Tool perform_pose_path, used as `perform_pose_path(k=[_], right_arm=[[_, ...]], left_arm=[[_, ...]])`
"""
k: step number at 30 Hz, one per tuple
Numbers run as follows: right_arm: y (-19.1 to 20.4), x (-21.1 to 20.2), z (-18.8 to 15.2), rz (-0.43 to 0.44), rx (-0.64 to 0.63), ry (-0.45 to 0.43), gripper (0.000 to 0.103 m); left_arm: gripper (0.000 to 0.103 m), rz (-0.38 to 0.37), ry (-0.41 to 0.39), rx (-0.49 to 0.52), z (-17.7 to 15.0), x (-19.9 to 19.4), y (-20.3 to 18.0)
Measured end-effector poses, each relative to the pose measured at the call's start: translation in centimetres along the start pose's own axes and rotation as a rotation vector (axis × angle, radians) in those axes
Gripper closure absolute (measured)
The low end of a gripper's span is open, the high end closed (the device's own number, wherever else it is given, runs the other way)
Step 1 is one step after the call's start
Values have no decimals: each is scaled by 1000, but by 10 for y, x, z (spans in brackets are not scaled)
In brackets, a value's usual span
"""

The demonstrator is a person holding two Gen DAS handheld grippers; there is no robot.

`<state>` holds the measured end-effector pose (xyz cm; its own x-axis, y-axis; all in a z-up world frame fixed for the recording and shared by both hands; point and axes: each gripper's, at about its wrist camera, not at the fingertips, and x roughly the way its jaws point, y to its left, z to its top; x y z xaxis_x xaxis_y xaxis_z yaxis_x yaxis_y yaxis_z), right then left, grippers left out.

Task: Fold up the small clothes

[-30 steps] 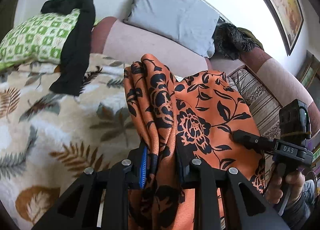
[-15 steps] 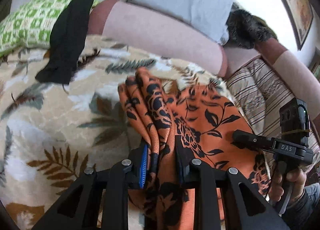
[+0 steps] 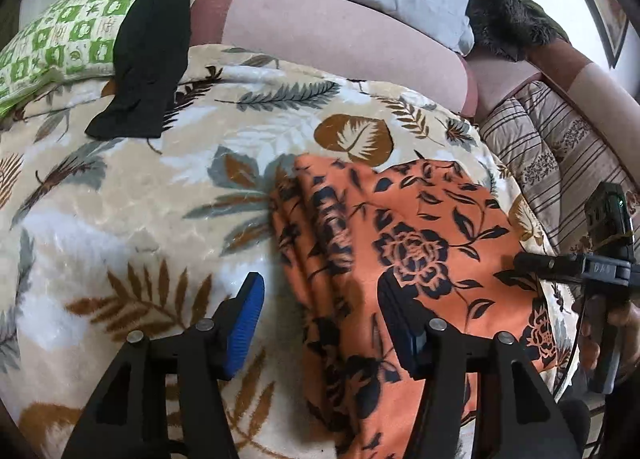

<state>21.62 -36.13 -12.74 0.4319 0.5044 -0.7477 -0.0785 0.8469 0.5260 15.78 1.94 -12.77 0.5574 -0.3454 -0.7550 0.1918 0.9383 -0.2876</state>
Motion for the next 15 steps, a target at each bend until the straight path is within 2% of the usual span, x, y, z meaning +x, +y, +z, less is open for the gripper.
perform_pose_path(k=[2, 4, 5, 7, 9, 10, 11, 12, 15], right_arm=[[5, -4, 6, -7, -19, -32, 23], [10, 0, 13, -45, -39, -27, 21], [12, 7, 17, -72, -48, -7, 20], [14, 27, 21, -105, -56, 69, 20], [13, 48, 22, -108, -38, 145, 20], [14, 55, 23, -77, -20, 166, 25], [19, 57, 25, -31, -16, 170, 58], [29, 53, 27, -37, -41, 157, 62], [71, 29, 32, 27, -127, 101, 67]], left_arm=[[43, -10, 11, -23, -2, 2, 3], [43, -36, 30, -39, -5, 7, 7], [41, -42, 35, -47, -7, 10, 8], [29, -73, 61, -79, -9, 23, 10], [27, -111, 127, -107, -10, 41, 9], [29, -132, 165, -118, -11, 51, 9], [36, -183, 179, -130, -13, 56, 9], [54, -226, 174, -139, -15, 56, 10], [63, -258, 118, -167, -18, 41, 16]])
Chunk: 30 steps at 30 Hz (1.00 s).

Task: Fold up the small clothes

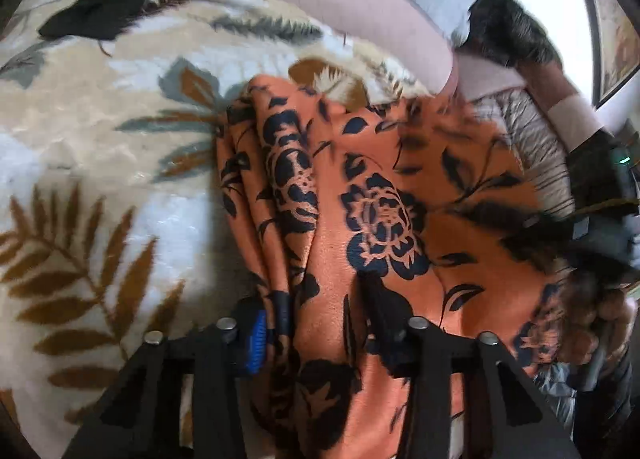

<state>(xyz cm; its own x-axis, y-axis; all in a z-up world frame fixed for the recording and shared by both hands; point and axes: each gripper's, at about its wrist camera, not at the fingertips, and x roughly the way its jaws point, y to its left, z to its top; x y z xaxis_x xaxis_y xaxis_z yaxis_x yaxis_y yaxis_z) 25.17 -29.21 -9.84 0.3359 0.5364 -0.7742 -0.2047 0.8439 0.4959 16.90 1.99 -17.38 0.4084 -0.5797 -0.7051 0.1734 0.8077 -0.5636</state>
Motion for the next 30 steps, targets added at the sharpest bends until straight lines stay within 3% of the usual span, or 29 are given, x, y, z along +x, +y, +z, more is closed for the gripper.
perform_pose_path(k=[3, 7, 10, 12, 13, 14, 15, 16, 18, 19, 21, 23, 26, 28, 30], right_arm=[[54, -41, 9, 107, -83, -97, 68], [110, -96, 15, 273, -166, -215, 68], [88, -115, 14, 414, -97, -268, 69], [51, -109, 10, 449, -24, -283, 68], [26, -92, 9, 491, 32, -247, 68], [2, -77, 6, 487, 78, -225, 67], [-30, -57, -3, 403, 129, -225, 65], [-50, -41, -10, 328, 160, -212, 62], [-91, -2, -28, 162, 253, -109, 40], [-106, 11, -39, 73, 278, -55, 40], [-109, 4, -47, 113, 247, -89, 40], [-95, -19, -43, 99, 183, -153, 38], [-71, -48, -29, 60, 78, -228, 34], [-54, -56, -21, 78, 55, -249, 32], [-33, -59, -23, 155, 25, -224, 32]], left_arm=[[63, -34, -126, -7, -2, -50, -3], [63, -8, -312, 59, 12, -136, -28], [58, 23, -298, 134, 25, -147, -49], [52, 69, -254, 189, 29, -124, -60], [50, 91, -213, 188, 30, -100, -59], [50, 100, -179, 181, 29, -81, -56], [50, 111, -140, 176, 27, -59, -49], [50, 170, -65, 156, 22, -24, -40], [50, 228, 21, 123, 13, 6, -27], [50, 201, 3, 94, 7, 6, -21], [50, 190, -39, 93, 7, -6, -22], [49, 171, -73, 125, 9, -24, -27], [38, 186, -125, 164, 13, -39, -31], [38, 160, -99, 106, 21, -40, -14], [39, 149, -74, 69, 29, -27, -5]])
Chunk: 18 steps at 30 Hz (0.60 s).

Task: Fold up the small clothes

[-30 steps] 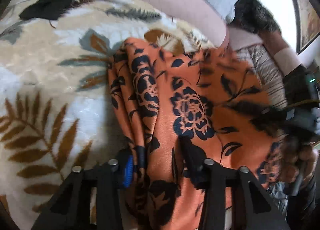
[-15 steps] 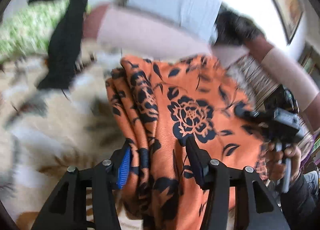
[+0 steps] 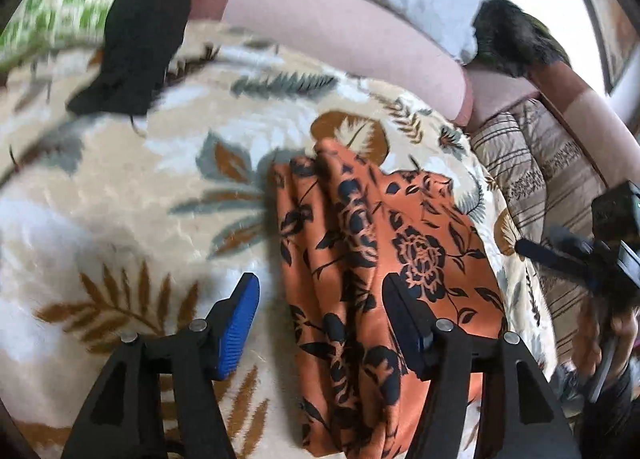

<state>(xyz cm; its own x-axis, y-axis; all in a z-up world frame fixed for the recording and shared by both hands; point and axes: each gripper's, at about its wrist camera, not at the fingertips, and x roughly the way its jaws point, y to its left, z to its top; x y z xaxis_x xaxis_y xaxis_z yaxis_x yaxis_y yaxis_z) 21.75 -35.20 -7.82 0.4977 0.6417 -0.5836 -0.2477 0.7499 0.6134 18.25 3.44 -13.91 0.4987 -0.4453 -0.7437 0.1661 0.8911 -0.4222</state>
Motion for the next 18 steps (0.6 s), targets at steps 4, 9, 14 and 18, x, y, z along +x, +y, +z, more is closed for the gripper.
perform_pose_path(k=[4, 9, 14, 18], right_arm=[[-11, 40, -14, -26, 39, 128, 28], [-21, 42, -18, -50, 120, 118, 28], [-5, 33, 8, -4, 57, 62, 28], [-61, 83, 24, -31, 251, 104, 24]], left_arm=[[38, 24, 5, 54, 0, 16, -16], [39, 124, 26, 58, 8, 22, -18], [39, 154, -50, 135, 39, 19, -43], [38, 246, 96, 76, 43, 77, -24]])
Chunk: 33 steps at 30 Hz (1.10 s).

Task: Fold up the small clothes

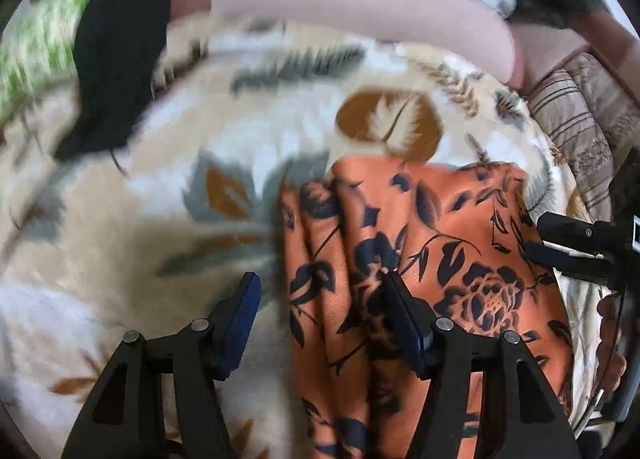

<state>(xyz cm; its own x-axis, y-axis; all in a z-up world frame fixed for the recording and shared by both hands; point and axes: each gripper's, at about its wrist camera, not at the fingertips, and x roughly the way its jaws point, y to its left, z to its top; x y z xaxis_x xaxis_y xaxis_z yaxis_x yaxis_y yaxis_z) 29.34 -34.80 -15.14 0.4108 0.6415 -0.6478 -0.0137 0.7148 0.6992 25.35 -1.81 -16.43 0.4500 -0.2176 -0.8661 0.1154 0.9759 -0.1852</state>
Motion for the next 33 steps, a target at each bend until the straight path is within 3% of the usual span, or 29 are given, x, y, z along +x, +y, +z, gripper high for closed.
perform_pose_path(k=[2, 5, 8, 10, 12, 13, 15, 16, 19, 21, 22, 24, 25, 26, 29, 33], right_arm=[[-6, -5, -1, 44, 43, -18, 24], [20, -37, -17, 63, -37, -82, 24], [41, -64, -51, 56, -98, -97, 24], [49, -75, -86, 72, -107, -98, 24], [42, -87, -111, 72, -101, -92, 22], [36, -81, -120, 49, -89, -83, 19], [23, -58, -129, 2, -58, -13, 17], [21, -53, -132, -16, -50, 3, 17], [55, -81, -140, -62, -149, -66, 17], [80, -101, -149, -173, -240, -138, 16], [90, -109, -155, -269, -276, -164, 16], [105, -116, -170, -442, -336, -203, 11], [109, -118, -176, -485, -355, -219, 8], [112, -121, -183, -521, -372, -234, 1], [120, -130, -207, -610, -386, -271, 0], [117, -154, -227, -647, -366, -329, 0]], left_arm=[[38, -32, -57, -26, -3, -16, 5], [38, -12, -121, -4, -13, -53, 4], [38, -42, -160, 7, -42, -91, -2], [38, -26, -171, 39, -66, -99, -11], [37, 43, -124, 72, -81, -86, -15], [37, 74, -71, 66, -90, -66, -12], [35, 60, -39, 8, -97, -58, -2], [35, 57, -41, -18, -97, -64, -1], [33, 74, -120, -43, -94, -106, -6], [21, 96, -171, -37, -95, -132, -15], [17, 116, -197, -34, -98, -147, -21], [17, 133, -222, -35, -105, -164, -27], [17, 132, -231, -33, -107, -171, -30], [17, 139, -237, -29, -112, -179, -33], [17, 157, -266, -20, -124, -200, -42], [17, 178, -313, -2, -136, -223, -52]])
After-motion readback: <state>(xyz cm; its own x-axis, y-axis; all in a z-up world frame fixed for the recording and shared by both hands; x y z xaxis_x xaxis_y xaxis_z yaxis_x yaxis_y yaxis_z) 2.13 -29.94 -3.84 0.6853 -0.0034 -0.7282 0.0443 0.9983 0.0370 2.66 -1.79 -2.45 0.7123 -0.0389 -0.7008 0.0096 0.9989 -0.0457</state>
